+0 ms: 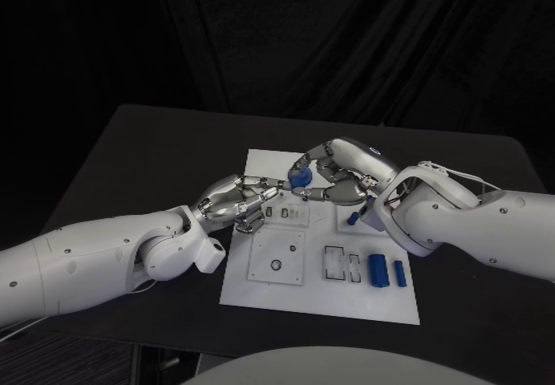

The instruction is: Assemble the parts on the task board

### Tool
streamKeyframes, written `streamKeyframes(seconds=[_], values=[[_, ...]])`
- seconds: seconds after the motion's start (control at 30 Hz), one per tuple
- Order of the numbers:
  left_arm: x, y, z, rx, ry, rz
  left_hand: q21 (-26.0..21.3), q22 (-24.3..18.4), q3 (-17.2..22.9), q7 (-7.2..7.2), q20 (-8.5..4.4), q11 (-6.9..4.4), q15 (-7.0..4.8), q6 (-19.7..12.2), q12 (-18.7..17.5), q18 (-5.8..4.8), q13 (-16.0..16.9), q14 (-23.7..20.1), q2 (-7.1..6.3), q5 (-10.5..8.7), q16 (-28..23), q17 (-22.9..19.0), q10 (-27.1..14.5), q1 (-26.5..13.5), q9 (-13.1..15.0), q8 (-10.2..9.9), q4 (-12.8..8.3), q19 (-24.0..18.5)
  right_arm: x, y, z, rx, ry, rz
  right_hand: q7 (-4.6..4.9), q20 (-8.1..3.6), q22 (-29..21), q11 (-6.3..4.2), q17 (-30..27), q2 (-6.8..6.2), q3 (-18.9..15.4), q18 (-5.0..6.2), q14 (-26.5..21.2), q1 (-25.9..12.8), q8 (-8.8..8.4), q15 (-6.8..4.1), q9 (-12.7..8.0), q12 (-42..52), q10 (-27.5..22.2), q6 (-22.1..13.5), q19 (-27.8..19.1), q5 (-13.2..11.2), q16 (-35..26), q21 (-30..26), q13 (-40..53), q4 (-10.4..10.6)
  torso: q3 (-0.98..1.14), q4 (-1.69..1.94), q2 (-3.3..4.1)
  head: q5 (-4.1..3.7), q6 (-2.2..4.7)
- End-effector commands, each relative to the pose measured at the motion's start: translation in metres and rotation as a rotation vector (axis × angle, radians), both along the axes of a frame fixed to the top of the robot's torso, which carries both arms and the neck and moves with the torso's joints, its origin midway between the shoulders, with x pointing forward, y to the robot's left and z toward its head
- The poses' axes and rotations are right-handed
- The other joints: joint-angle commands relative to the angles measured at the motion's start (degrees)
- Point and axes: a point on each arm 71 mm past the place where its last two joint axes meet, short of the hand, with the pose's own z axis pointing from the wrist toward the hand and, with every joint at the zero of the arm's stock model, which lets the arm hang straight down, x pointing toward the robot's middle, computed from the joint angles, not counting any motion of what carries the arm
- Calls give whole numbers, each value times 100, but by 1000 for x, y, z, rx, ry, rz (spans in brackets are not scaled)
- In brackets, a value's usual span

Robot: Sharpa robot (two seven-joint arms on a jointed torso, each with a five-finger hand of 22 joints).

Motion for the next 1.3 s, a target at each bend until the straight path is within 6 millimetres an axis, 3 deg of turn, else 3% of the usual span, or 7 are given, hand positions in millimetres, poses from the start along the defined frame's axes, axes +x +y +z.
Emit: streamKeyframes(seconds=[0.03, 1.3], values=[[-1, -4, 6, -49, -18, -17, -38, 617, -4, 1, -43, -41, -31, -28, 14, -68, 1502, 595, -28, -29, 15, 1506, 606, 48, -3, -11, -17, 11, 1, -2, -8, -48, 34, -19, -131, -3, 1271, 20, 1510, 44, 44, -45, 585, 20, 28, 6, 135, 15, 607, 162, 213, 23, 17, -34, 1510, -4, 1, 0, 0, 2, -13], [-2, -5, 4, -31, -1, -27, -45, 605, 22, -8, -59, -57, -46, -7, 14, -64, 1502, 595, 10, -30, 15, 1506, 606, 71, -3, -13, -31, -11, 2, 2, -14, -98, 88, -19, -144, -1, 1238, 12, 1510, 43, 51, -20, 585, 63, 48, 3, 131, 15, 607, 220, 158, 104, 17, -128, 1510, -33, -2, -4, -1, 17, -95]])
